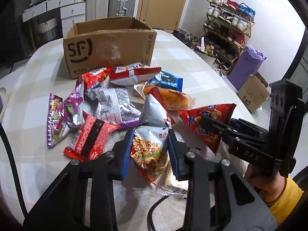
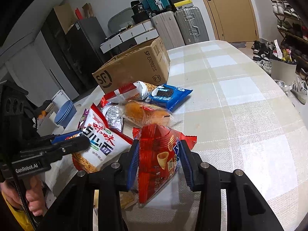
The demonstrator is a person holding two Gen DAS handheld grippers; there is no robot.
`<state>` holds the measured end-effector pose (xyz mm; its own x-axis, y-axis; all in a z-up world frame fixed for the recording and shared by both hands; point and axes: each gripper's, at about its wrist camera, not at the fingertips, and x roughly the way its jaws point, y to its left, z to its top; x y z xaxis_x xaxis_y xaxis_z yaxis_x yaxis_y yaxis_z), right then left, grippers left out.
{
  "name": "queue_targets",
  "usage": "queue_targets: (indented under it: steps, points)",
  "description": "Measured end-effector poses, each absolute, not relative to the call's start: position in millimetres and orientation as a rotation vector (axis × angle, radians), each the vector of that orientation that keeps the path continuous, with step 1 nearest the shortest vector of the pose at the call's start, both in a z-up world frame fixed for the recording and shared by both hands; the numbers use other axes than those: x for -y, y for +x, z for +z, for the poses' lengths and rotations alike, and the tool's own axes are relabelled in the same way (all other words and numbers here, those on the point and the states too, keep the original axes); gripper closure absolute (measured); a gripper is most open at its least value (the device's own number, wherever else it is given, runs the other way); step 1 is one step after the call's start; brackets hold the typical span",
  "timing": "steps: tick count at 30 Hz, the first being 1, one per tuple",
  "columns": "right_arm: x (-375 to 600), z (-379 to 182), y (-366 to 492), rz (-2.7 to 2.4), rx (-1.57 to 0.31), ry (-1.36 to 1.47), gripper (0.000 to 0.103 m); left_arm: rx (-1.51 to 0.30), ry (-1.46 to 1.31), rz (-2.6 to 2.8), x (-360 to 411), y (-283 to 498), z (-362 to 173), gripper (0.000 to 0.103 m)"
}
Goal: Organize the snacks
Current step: 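Carry the red chip bag and noodle snack bag over the cardboard box with both grippers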
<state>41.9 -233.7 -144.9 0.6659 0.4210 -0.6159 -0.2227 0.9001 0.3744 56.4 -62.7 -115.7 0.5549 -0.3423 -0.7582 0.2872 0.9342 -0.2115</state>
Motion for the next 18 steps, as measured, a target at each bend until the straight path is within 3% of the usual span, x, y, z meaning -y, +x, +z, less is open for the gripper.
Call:
queue_targets:
  steps: [18]
  points:
    - [246, -132, 45, 0.412, -0.716, 0.392, 0.066, -0.838, -0.154, -0.359, 20, 57, -79, 0.072]
